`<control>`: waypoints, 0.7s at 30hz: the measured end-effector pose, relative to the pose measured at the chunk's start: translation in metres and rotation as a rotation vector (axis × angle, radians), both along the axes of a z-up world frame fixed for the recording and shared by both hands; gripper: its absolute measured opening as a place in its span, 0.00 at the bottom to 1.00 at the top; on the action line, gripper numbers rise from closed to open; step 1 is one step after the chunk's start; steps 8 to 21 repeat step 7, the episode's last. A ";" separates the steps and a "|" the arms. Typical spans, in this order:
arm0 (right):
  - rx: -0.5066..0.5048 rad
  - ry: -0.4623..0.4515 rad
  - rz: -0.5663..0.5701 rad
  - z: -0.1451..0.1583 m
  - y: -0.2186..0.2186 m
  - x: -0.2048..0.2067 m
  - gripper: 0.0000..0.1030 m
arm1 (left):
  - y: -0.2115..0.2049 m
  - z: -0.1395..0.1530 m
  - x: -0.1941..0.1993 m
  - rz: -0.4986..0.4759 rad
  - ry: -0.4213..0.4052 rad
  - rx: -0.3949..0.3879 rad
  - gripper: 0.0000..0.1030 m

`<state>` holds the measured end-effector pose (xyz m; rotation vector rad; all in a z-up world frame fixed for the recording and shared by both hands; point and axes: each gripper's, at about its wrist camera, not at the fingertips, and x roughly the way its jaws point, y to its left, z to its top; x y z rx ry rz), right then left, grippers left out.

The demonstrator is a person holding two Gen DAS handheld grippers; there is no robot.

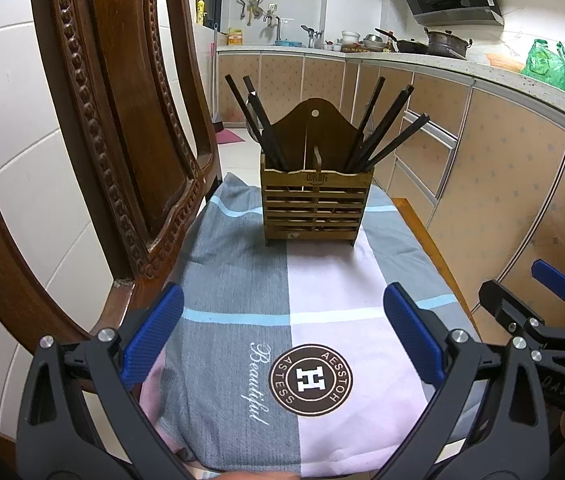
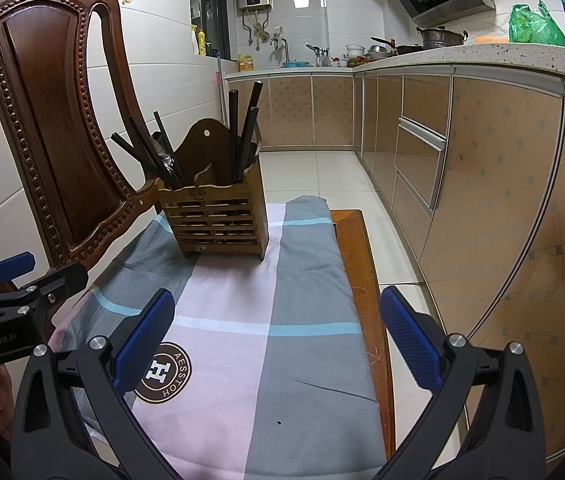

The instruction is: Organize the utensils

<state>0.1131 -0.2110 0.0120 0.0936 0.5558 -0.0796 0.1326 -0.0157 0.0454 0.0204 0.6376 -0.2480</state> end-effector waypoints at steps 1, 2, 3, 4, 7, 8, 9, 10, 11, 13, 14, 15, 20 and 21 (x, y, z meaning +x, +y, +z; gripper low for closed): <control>0.000 0.000 0.000 0.000 0.000 0.000 0.97 | 0.000 0.000 0.000 0.003 0.000 0.004 0.96; 0.000 0.000 0.000 0.000 0.000 0.000 0.97 | 0.000 0.000 0.000 0.004 -0.001 0.007 0.96; 0.000 0.000 0.000 0.000 0.000 0.000 0.97 | -0.001 -0.001 0.000 0.004 -0.002 0.012 0.96; 0.001 0.000 -0.001 0.000 0.000 0.000 0.97 | -0.001 -0.001 0.000 0.002 -0.001 0.014 0.96; 0.000 0.000 0.001 0.000 0.000 0.000 0.97 | -0.003 -0.002 0.001 -0.006 0.006 0.013 0.96; 0.000 0.000 0.001 0.000 0.000 0.000 0.97 | -0.003 -0.002 0.001 -0.006 0.006 0.013 0.96; 0.000 0.000 0.001 0.000 0.000 0.000 0.97 | -0.003 -0.002 0.001 -0.006 0.006 0.013 0.96; 0.000 0.000 0.001 0.000 0.000 0.000 0.97 | -0.003 -0.002 0.001 -0.006 0.006 0.013 0.96; 0.000 0.000 0.001 0.000 0.000 0.000 0.97 | -0.003 -0.002 0.001 -0.006 0.006 0.013 0.96; 0.000 0.000 0.001 0.000 0.000 0.000 0.97 | -0.003 -0.002 0.001 -0.006 0.006 0.013 0.96; 0.000 0.000 0.001 0.000 0.000 0.000 0.97 | -0.003 -0.002 0.001 -0.006 0.006 0.013 0.96; 0.000 0.000 0.001 0.000 0.000 0.000 0.97 | -0.003 -0.002 0.001 -0.006 0.006 0.013 0.96; 0.000 0.000 0.001 0.000 0.000 0.000 0.97 | -0.003 -0.002 0.001 -0.006 0.006 0.013 0.96; 0.000 0.000 0.001 0.000 0.000 0.000 0.97 | -0.003 -0.002 0.001 -0.006 0.006 0.013 0.96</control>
